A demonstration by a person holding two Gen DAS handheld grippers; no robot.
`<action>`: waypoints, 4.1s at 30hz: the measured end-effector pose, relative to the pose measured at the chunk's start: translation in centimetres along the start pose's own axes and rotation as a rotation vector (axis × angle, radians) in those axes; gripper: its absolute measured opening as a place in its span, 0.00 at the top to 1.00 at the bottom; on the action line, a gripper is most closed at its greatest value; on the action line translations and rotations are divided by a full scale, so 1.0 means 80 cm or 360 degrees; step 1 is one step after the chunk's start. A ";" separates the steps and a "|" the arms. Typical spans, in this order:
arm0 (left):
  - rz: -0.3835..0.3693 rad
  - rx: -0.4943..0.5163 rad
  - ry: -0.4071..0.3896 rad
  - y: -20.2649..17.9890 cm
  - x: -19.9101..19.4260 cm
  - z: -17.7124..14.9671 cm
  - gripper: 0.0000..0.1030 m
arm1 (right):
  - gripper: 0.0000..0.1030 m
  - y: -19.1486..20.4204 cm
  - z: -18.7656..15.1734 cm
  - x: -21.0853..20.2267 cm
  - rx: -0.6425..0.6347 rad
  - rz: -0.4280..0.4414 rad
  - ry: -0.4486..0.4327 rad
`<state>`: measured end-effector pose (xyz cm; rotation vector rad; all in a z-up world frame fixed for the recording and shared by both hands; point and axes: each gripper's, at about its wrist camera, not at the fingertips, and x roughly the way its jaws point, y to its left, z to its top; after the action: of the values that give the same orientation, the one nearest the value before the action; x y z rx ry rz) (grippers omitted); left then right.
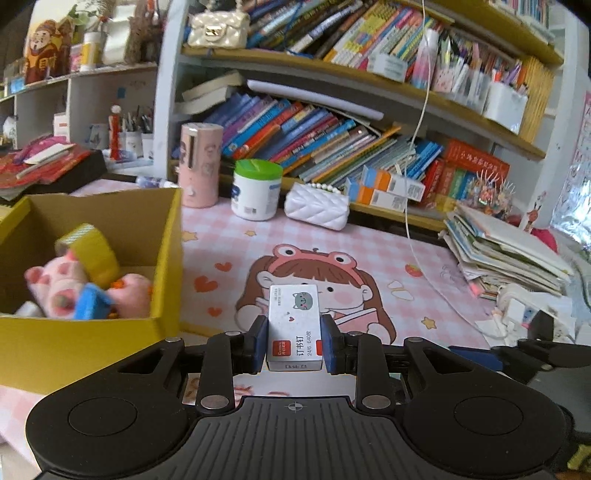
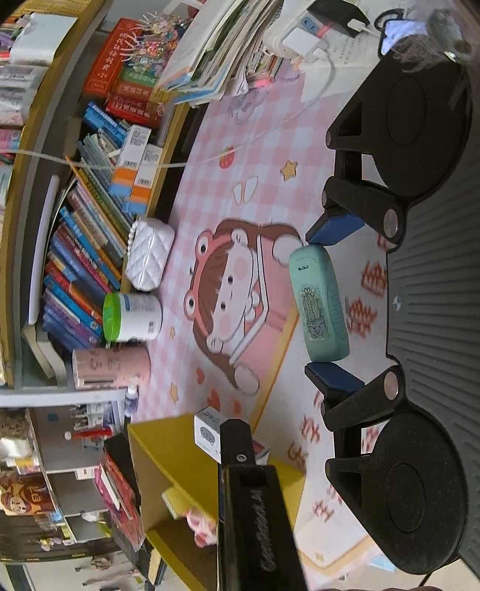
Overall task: Organize objects
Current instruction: 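Lift the white box and green device and carry both over the yellow box, then lower the white box and device into the box and open both tools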
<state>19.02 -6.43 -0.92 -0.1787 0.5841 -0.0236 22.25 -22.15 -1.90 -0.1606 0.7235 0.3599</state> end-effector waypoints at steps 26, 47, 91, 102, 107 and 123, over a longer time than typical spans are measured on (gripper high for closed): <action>0.0124 -0.0139 -0.0029 0.160 -0.168 -0.068 0.73 | 0.35 0.229 -0.050 -0.077 -0.0153 0.0114 0.0022; 0.0189 -0.0132 -0.0043 0.221 -0.227 -0.096 0.73 | 0.35 0.314 -0.072 -0.094 -0.0168 0.0179 0.0044; 0.0235 -0.0169 -0.0268 0.242 -0.126 0.028 0.73 | 0.35 0.279 0.099 0.003 -0.0210 0.0098 -0.0261; 0.0317 -0.0178 -0.0162 0.241 -0.064 0.043 0.73 | 0.35 0.268 0.132 0.079 -0.0352 0.0161 -0.0168; 0.0346 -0.0184 -0.0092 0.242 -0.040 0.045 0.73 | 0.35 0.269 0.138 0.108 -0.0424 0.0208 -0.0107; 0.0386 -0.0257 0.0081 0.249 0.015 0.053 0.73 | 0.35 0.288 0.156 0.170 -0.0705 0.0345 0.0201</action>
<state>21.78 13.75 -1.59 -0.2634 0.6559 0.2554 30.69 6.14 -2.25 -0.5298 0.7799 0.7208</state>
